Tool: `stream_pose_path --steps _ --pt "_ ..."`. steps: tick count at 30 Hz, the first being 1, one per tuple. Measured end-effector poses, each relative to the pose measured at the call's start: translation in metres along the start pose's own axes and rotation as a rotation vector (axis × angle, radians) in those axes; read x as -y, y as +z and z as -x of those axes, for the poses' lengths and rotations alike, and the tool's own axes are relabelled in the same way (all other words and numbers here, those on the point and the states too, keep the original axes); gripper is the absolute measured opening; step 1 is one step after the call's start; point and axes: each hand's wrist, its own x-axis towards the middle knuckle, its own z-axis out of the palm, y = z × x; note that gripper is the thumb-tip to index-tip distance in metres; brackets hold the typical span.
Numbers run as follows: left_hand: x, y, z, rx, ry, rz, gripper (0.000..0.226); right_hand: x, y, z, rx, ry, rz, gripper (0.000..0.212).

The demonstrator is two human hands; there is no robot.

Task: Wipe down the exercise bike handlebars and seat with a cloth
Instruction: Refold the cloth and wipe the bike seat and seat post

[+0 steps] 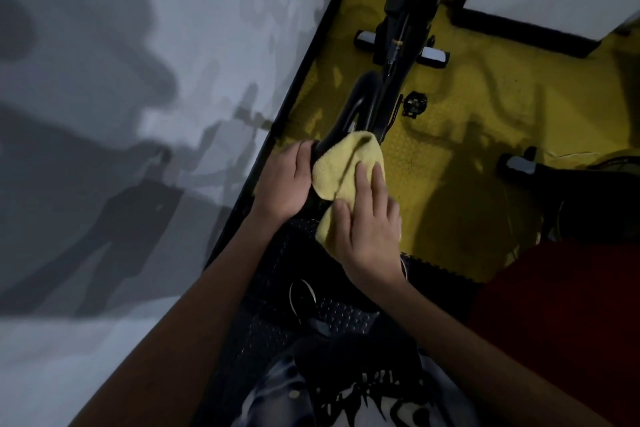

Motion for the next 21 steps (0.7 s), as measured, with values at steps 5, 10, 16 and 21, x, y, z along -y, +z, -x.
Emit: stream_pose_path --steps 5,10,16,21 --pt "0.003 0.001 -0.003 -0.03 0.001 -0.007 0.041 0.006 0.004 -0.057 -0.066 0.049 -0.001 0.062" --pt "-0.002 -0.002 -0.001 -0.035 0.014 0.007 0.037 0.009 0.0 -0.127 -0.125 0.115 -0.29 0.065" --pt "-0.002 -0.001 0.0 -0.015 -0.018 0.016 0.036 0.012 0.007 -0.043 -0.084 0.071 0.013 0.067" --pt "-0.003 -0.002 -0.001 -0.004 -0.008 0.032 0.036 0.002 0.001 -0.028 -0.102 0.099 0.066 0.073"
